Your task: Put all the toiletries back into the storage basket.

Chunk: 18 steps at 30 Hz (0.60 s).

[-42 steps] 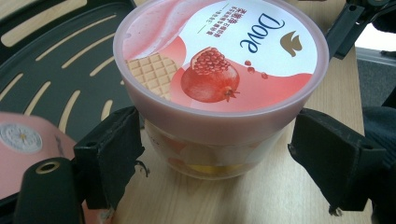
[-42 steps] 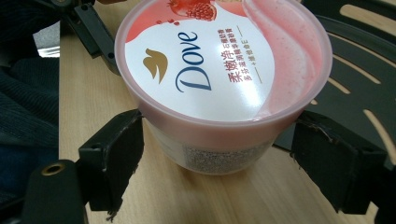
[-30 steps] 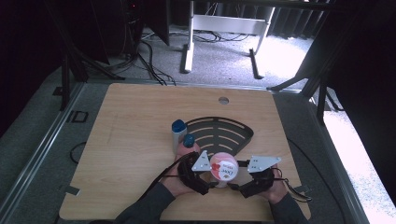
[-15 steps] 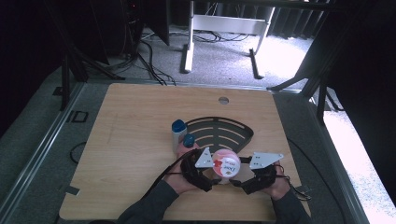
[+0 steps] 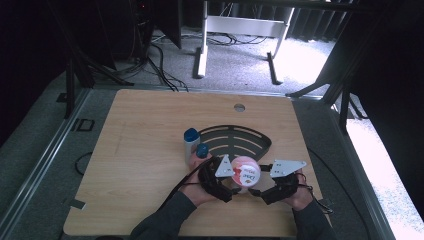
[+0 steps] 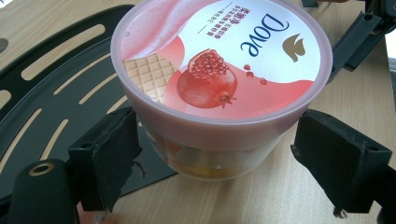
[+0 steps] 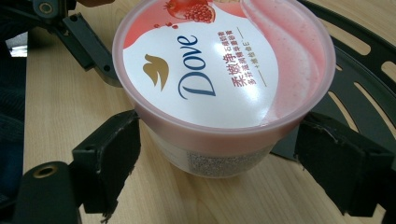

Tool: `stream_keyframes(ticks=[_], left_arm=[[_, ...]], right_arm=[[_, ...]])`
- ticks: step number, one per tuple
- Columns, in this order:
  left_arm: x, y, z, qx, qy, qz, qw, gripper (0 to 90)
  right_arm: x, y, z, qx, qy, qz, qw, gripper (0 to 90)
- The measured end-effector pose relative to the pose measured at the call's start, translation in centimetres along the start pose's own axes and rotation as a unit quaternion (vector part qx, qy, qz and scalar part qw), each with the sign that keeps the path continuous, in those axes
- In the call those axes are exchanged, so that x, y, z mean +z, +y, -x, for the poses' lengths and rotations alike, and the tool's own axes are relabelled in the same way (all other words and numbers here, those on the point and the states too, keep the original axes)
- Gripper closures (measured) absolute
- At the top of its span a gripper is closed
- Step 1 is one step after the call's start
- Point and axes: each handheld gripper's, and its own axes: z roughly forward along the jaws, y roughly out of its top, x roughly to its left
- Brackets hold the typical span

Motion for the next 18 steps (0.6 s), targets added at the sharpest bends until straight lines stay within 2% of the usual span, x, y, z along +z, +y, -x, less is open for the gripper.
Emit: stream_keyframes(ticks=[5, 10, 18], left_arm=[[0.3, 0.2, 0.0, -0.004, 0.000, 0.001, 1.0000, 14.9], [0.5, 0.6, -0.1, 0.002, 0.003, -0.001, 1.0000, 14.9], [0.7, 0.9, -0.5, -0.005, 0.001, 0.004, 1.0000, 14.9]], right_arm=[[-0.1, -0.2, 0.3, 0.003, -0.001, -0.001, 1.0000, 14.1], [-0.4, -0.1, 0.7, 0.003, 0.000, -0.004, 1.0000, 14.1], [-0.5, 0.0, 1.2, 0.005, 0.002, -0.003, 1.0000, 14.2]])
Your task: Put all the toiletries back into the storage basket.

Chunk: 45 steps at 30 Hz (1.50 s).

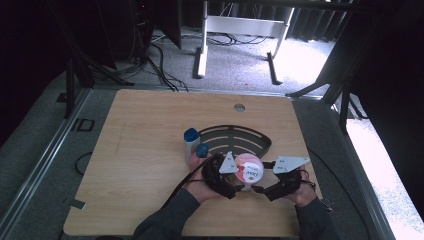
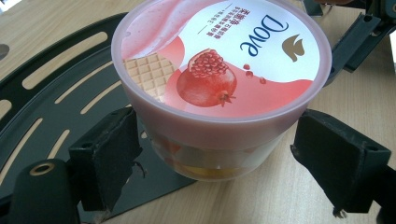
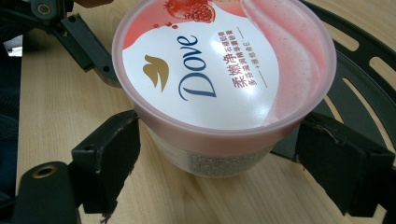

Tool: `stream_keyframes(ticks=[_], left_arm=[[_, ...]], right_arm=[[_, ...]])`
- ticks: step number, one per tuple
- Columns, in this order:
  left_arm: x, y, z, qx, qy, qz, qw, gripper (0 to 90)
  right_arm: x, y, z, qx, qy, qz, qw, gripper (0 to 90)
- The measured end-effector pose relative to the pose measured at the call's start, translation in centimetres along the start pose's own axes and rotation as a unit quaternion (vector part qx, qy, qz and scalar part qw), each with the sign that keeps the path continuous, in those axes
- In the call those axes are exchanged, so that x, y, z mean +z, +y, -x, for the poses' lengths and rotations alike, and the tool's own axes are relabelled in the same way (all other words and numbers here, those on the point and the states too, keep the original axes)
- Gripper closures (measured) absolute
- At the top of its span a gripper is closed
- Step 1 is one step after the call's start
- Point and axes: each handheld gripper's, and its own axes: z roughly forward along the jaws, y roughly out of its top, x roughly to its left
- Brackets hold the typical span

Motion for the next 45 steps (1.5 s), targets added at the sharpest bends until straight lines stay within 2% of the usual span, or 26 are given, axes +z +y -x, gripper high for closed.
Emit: stream_keyframes(ticks=[13, 23, 39, 45], left_arm=[[0.4, 0.8, -0.4, -0.004, 0.011, 0.003, 0.9999, 15.1], [0.9, 1.4, -0.9, -0.012, 0.012, 0.008, 0.9998, 15.3], [2.2, 2.0, -1.7, -0.023, 0.023, 0.012, 0.9994, 15.7], [2.5, 2.3, -2.0, -0.020, 0.025, 0.012, 0.9994, 15.7]], right_arm=[[-0.4, 0.1, 1.1, 0.000, 0.000, 0.001, 1.0000, 15.2], [-0.8, 0.2, 2.1, 0.005, -0.001, 0.003, 1.0000, 15.3], [-0.8, -0.1, 3.1, 0.019, -0.026, 0.009, 0.9994, 15.8], [-0.9, -0.2, 3.4, 0.024, -0.034, 0.011, 0.9990, 16.3]])
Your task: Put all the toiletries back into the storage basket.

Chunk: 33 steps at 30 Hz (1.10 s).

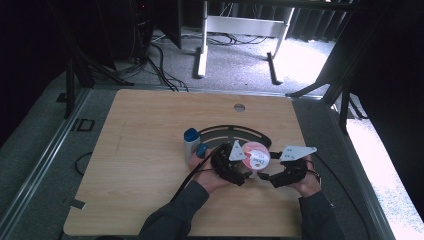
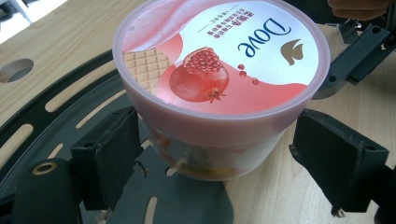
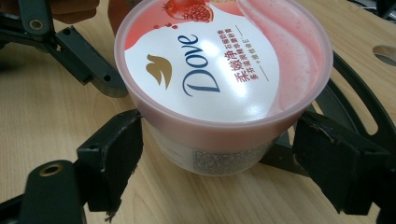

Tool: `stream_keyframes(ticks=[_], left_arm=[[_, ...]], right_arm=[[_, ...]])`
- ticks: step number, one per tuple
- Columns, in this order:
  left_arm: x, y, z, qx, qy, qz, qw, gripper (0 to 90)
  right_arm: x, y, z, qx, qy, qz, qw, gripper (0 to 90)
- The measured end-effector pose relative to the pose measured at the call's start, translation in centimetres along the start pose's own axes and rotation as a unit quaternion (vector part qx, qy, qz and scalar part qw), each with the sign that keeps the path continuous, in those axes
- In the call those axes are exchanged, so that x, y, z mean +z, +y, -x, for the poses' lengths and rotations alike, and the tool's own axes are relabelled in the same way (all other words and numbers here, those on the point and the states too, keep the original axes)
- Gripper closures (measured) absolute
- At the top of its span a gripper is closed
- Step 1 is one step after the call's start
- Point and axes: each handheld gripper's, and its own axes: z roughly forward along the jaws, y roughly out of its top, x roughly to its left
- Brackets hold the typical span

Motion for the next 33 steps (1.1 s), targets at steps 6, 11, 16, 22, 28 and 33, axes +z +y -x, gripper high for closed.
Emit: stream_keyframes(ticks=[6, 11, 16, 22, 28, 33], left_arm=[[0.3, 0.2, -0.2, 0.002, 0.001, -0.003, 1.0000, 15.8], [0.5, 0.6, -0.4, 0.008, 0.001, -0.006, 0.9999, 15.8], [0.6, 1.0, -0.7, 0.015, 0.004, -0.009, 0.9998, 15.8], [0.9, 1.3, -1.1, 0.011, 0.002, -0.011, 0.9999, 15.9], [1.0, 1.7, -1.5, 0.007, 0.013, -0.008, 0.9999, 17.3], [1.1, 2.0, -1.7, 0.000, 0.022, -0.006, 0.9997, 17.4]], right_arm=[[0.0, -0.1, 0.2, 0.001, -0.004, -0.003, 1.0000, 16.4], [0.0, -0.1, 0.4, 0.004, -0.010, 0.001, 0.9999, 16.5], [-0.2, 0.1, 0.8, 0.003, -0.013, 0.000, 0.9999, 17.2], [-0.2, 0.3, 1.2, 0.000, -0.018, -0.002, 0.9998, 17.4], [-0.2, 0.4, 1.7, 0.007, -0.026, 0.002, 0.9996, 17.4], [-0.1, 0.7, 2.1, 0.012, -0.029, 0.005, 0.9995, 17.5]])
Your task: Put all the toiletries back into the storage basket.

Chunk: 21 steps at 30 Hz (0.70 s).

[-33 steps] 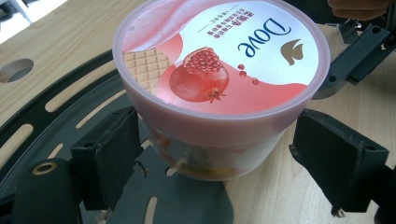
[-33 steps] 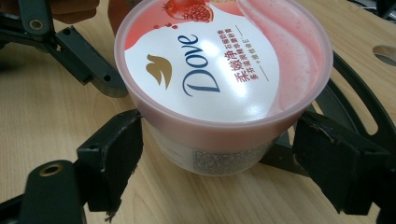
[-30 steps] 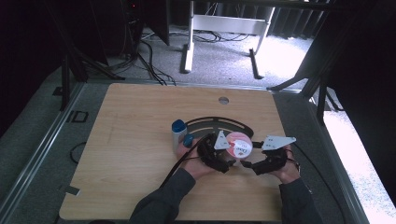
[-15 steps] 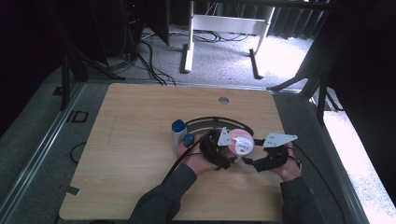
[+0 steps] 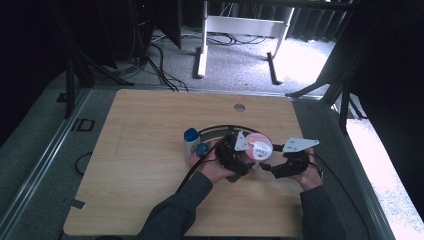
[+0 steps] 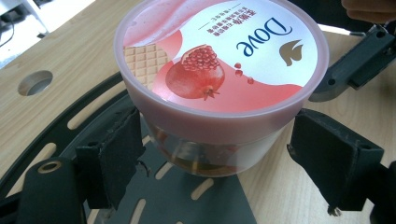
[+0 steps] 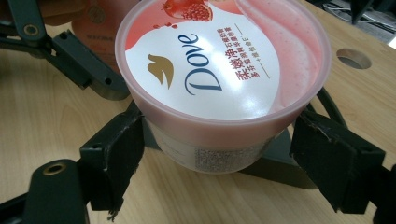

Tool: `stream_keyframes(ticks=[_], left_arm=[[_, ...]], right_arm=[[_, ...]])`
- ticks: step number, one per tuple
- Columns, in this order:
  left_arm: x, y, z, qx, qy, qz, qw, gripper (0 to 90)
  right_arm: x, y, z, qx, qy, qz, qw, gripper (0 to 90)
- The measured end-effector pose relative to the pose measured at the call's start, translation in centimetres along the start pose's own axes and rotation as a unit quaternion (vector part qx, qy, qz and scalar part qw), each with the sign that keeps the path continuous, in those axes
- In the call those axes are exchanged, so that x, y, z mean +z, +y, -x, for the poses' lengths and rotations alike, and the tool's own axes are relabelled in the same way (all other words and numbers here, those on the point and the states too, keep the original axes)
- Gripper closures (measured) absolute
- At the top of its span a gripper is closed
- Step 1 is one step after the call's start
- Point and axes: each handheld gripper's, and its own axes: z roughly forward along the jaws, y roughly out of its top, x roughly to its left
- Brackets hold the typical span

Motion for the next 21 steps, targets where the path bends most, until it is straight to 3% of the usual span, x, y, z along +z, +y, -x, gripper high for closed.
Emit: stream_keyframes(ticks=[21], left_arm=[[1.5, 0.9, 0.0, -0.018, 0.025, -0.009, 0.9995, 18.4]], right_arm=[[-0.1, -0.2, 1.9, 0.006, -0.003, -0.010, 0.9999, 21.1]])
